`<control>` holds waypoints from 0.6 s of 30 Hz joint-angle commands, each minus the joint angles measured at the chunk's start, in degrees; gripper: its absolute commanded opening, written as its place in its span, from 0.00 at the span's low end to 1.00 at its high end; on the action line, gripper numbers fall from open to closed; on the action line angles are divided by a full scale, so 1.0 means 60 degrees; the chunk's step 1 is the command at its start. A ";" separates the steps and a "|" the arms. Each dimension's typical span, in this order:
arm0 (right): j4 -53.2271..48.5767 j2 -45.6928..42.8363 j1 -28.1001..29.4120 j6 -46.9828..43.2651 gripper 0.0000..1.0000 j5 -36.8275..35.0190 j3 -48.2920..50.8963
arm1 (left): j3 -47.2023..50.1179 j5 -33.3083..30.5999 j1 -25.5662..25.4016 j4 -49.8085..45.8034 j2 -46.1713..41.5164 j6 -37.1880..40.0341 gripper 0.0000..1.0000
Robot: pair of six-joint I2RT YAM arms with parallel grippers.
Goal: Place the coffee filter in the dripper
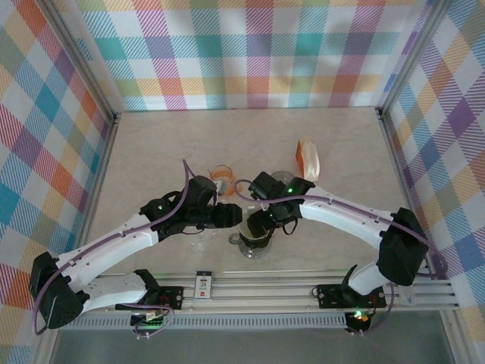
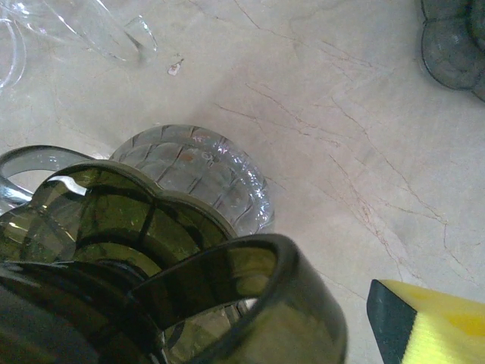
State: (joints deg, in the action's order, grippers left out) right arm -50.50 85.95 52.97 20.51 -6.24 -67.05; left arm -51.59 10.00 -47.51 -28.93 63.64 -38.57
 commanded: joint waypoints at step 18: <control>0.0002 0.0009 0.0093 0.0302 0.86 -0.0184 -0.0149 | 0.0194 0.0183 -0.0094 0.0149 -0.0127 -0.0069 0.37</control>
State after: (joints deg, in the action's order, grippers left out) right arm -50.19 86.11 53.12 20.97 -6.26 -66.85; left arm -50.96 11.03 -47.51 -26.92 63.59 -39.42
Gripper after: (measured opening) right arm 0.858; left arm 0.374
